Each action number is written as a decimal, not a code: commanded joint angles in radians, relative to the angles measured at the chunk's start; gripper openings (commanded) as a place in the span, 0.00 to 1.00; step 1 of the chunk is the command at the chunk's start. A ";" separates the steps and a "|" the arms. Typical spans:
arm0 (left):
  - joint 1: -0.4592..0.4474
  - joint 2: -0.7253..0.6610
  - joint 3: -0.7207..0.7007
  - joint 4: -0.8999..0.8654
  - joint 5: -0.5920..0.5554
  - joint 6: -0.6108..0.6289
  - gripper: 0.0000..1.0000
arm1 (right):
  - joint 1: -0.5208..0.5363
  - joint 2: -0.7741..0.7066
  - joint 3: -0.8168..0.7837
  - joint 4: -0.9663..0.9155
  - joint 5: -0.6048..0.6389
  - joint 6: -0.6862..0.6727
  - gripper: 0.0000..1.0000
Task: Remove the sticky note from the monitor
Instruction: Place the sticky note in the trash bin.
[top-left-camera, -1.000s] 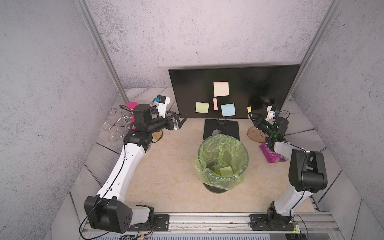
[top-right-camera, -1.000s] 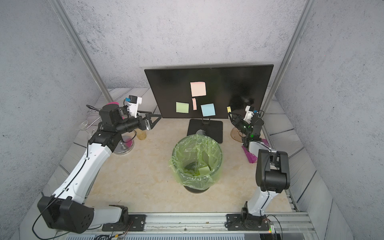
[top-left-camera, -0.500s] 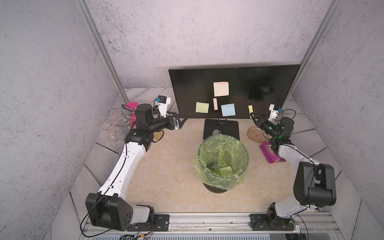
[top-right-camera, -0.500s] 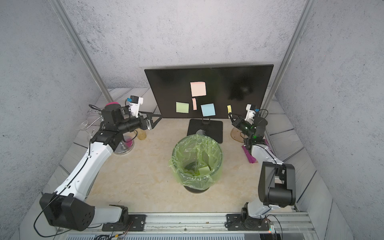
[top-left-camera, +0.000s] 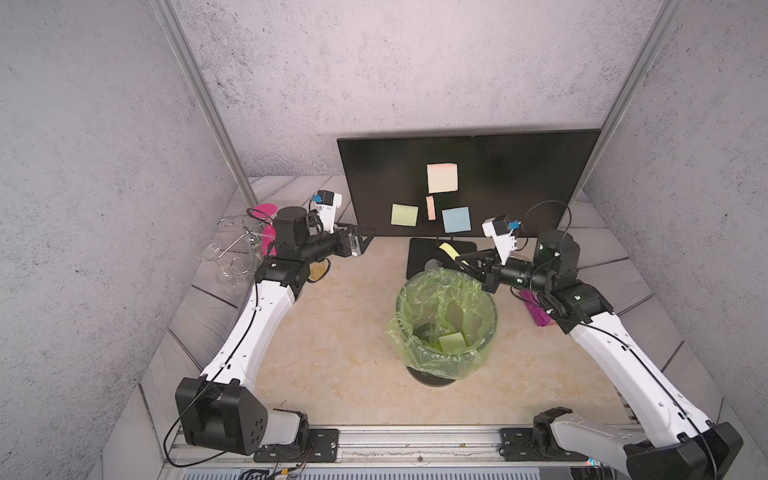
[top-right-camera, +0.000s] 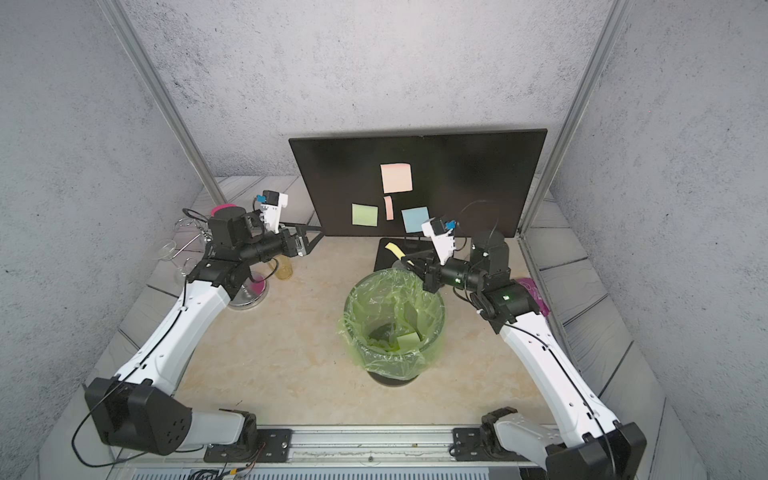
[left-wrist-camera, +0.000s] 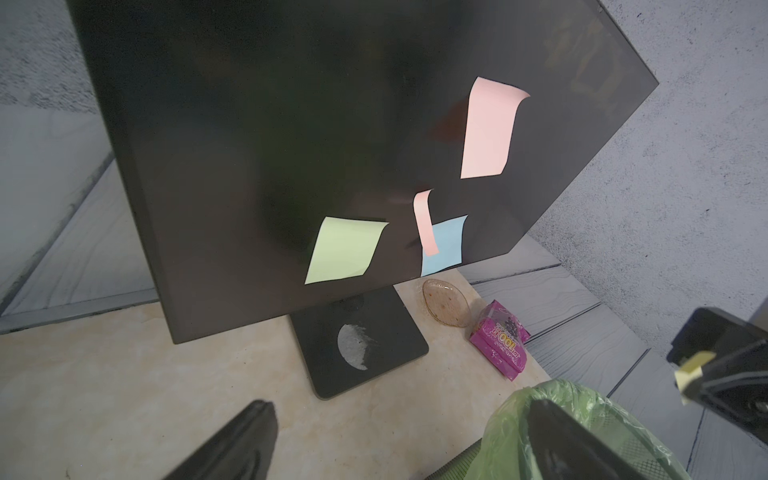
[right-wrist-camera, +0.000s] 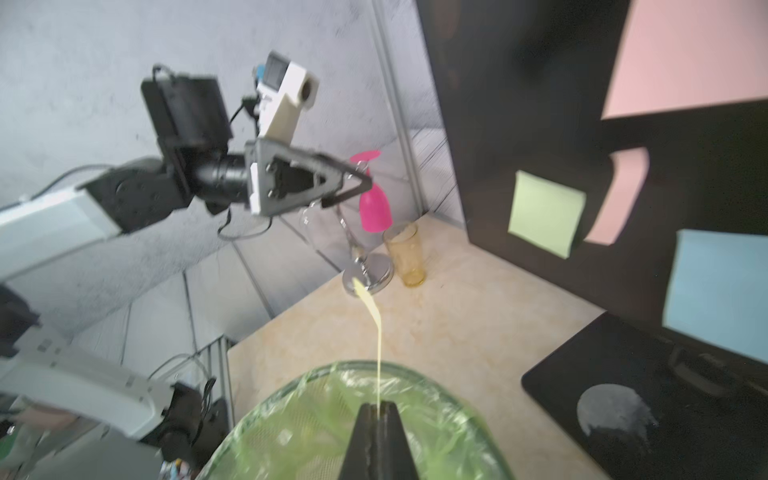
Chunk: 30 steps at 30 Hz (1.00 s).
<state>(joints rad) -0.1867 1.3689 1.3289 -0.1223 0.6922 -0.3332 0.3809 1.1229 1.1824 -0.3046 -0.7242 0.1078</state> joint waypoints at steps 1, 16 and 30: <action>-0.006 0.000 0.013 0.028 0.002 0.006 1.00 | 0.051 -0.007 -0.009 -0.258 0.076 -0.201 0.01; -0.005 0.009 0.037 0.003 0.013 0.014 1.00 | -0.033 -0.020 0.025 0.001 0.247 0.051 0.59; -0.003 -0.004 0.034 -0.013 0.027 0.028 1.00 | -0.249 0.391 -0.021 0.577 0.190 0.565 0.68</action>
<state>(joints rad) -0.1871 1.3865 1.3361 -0.1314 0.7013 -0.3199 0.1299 1.4689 1.1522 0.1200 -0.5247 0.5713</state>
